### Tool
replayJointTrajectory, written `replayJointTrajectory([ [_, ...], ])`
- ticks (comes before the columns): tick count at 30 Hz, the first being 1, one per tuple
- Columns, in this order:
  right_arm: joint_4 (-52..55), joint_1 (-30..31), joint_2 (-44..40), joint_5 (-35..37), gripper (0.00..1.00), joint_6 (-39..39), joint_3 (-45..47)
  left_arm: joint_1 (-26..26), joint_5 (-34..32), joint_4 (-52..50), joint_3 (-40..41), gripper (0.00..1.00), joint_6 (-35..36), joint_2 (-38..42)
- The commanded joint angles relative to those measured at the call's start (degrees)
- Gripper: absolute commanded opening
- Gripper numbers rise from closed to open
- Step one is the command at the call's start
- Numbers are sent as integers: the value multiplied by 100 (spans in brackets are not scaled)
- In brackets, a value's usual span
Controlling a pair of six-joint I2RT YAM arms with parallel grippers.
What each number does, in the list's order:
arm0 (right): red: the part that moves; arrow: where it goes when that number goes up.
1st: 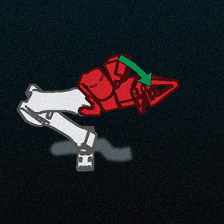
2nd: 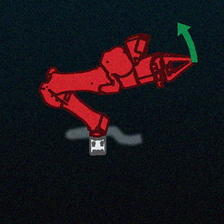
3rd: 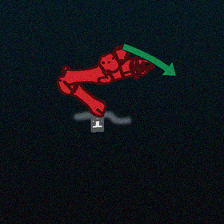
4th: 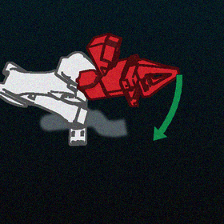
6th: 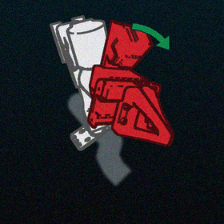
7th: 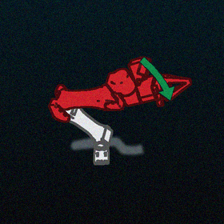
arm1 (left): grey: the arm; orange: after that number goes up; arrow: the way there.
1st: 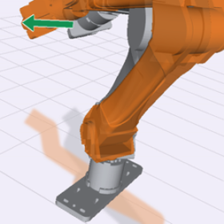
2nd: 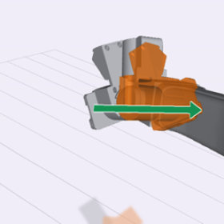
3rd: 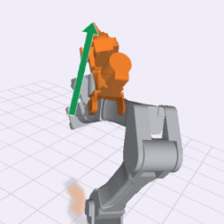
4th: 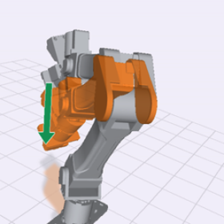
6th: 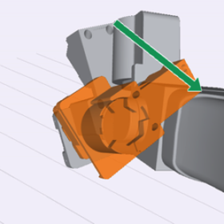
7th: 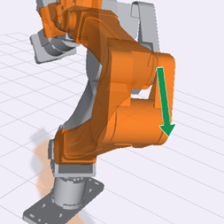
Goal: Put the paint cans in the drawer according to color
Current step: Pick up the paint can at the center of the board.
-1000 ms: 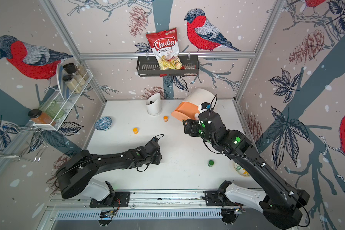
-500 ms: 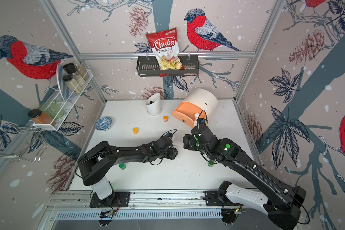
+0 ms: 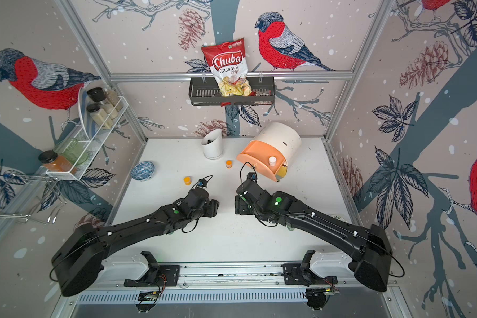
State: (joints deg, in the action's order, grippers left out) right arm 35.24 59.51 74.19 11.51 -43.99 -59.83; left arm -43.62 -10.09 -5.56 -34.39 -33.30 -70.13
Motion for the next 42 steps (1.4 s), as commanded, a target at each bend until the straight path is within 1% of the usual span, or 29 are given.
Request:
replayJointTrajectory([
  [1,-387,71,659,102,76,-222,-163,183,-466,-168,195,68,-116,621],
  [4,-504,31,1257,93,77,-76,-278,222,-742,-366,157,68,-89,974],
  [9,-365,-200,1978,173,80,-54,-470,223,-727,-507,106,68,7,1127],
  [12,-291,-347,2250,228,80,-142,-529,229,-527,-457,126,68,43,1040],
  [14,-401,-427,2383,122,80,-126,-506,230,-421,-476,113,68,56,960],
  [19,-579,-544,2680,-65,78,-84,-494,224,-481,-500,117,68,153,1033],
  [26,-720,-700,2870,-161,67,-114,-507,224,-460,-538,126,69,192,1132],
  [28,-712,-736,2920,-182,60,-93,-551,231,-460,-519,136,69,214,1142],
  [31,-680,-759,2973,-215,51,-49,-612,230,-472,-574,117,69,258,1150],
  [36,-625,-766,3030,-261,47,-49,-661,223,-536,-581,104,68,249,1142],
  [42,-501,-682,3053,-257,35,-66,-777,230,-551,-653,20,67,236,1032],
])
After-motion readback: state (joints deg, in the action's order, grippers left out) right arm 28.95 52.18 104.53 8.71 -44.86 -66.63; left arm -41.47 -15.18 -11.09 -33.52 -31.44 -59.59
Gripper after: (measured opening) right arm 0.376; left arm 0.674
